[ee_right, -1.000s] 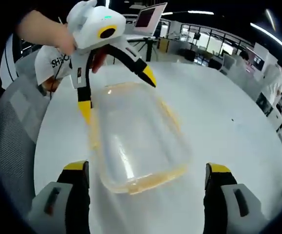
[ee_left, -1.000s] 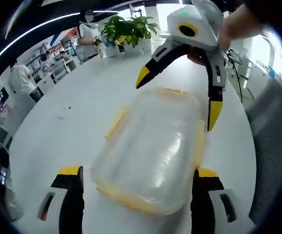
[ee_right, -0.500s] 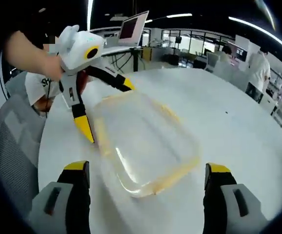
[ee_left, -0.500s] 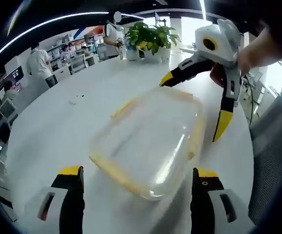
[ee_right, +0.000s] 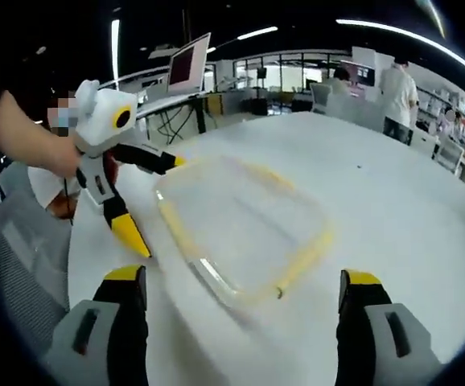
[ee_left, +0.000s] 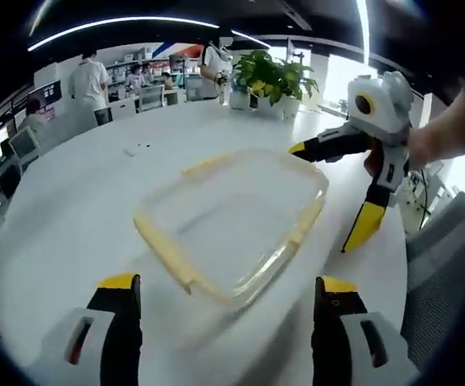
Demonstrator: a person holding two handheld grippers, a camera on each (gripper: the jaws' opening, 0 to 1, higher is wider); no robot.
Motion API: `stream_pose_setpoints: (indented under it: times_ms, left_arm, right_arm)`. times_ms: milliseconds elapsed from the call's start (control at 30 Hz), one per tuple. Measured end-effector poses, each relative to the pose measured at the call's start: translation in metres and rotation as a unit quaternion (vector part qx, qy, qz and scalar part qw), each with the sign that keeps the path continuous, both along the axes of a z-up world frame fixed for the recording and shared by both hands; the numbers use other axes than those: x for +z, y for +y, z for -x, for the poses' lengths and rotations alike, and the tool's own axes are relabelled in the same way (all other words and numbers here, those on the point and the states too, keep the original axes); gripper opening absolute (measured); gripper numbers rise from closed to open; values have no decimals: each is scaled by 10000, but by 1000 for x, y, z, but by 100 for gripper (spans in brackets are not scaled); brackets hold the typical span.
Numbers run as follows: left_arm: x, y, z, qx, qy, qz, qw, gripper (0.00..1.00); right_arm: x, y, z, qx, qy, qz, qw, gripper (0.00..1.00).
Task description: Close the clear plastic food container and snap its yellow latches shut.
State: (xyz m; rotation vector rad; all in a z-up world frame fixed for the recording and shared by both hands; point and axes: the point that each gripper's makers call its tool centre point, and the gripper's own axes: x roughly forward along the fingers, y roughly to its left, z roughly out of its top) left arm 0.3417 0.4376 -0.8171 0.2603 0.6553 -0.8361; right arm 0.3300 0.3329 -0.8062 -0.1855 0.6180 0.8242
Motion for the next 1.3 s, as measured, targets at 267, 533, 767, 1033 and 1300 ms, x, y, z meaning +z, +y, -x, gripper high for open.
stream_pose_setpoints:
  times_ms: [267,533,767,1033,1300]
  left_arm:
    - [1,-3,2,75,-25,106,9999,85]
    - [-2,-1,4,126,48,130,9998,85]
    - [-2,0,6,150,96,146,9997,85]
    - [0,2,11,194,128,210,9995,85]
    - [4,11,18,387,206,305,9986,84]
  right_arm:
    - [-3,2,6,-1,63,1,10000,96]
    - [-1,0,4,-148,102,-121,9998,96]
    - [2,-3,2,-222,100,-143,9996,96]
    - [7,-9,8,-273,146,-193,9993,96]
    - [14,-18,17,-436,171,-292,9985,95]
